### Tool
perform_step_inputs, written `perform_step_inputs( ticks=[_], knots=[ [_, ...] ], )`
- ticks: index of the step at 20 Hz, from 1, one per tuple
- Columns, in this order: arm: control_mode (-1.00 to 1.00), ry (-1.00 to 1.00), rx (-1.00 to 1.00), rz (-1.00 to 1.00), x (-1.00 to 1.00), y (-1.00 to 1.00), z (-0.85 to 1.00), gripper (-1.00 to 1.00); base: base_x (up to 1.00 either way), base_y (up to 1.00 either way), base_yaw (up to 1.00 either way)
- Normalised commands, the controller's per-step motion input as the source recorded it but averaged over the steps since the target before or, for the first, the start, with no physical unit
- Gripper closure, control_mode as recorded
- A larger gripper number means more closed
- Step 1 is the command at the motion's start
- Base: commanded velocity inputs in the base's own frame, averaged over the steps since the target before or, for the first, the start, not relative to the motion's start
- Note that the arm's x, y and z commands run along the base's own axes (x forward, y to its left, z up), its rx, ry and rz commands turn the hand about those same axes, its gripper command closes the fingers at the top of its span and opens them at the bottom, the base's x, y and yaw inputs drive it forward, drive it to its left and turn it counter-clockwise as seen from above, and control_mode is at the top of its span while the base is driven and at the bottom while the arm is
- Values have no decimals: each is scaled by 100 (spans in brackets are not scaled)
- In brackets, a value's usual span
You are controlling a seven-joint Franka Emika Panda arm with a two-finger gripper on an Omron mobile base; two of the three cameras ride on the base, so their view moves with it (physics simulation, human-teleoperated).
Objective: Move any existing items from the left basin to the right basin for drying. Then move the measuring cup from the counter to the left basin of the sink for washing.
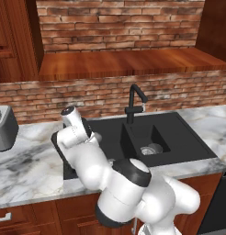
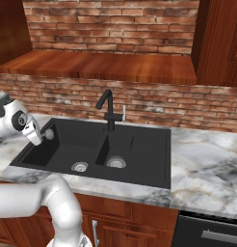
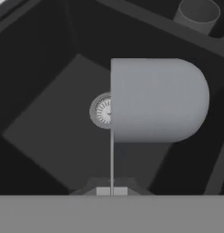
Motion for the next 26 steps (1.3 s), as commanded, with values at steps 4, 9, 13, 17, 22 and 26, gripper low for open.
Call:
perform_step_inputs(
  ticks=[4,9,13,17,22,26],
  knots=[
    [-100,0,0,-5,0,-41,-37,100,0,0,0],
    [-100,1,2,-2,4,-41,-39,100,0,0,0],
    [-100,3,3,0,7,-36,-34,100,0,0,0],
    [-100,4,2,0,18,-26,-25,100,0,0,0],
    [-100,3,4,0,15,-16,-26,100,0,0,0],
    [-100,2,2,0,13,-7,-27,100,0,0,0]
  ],
)
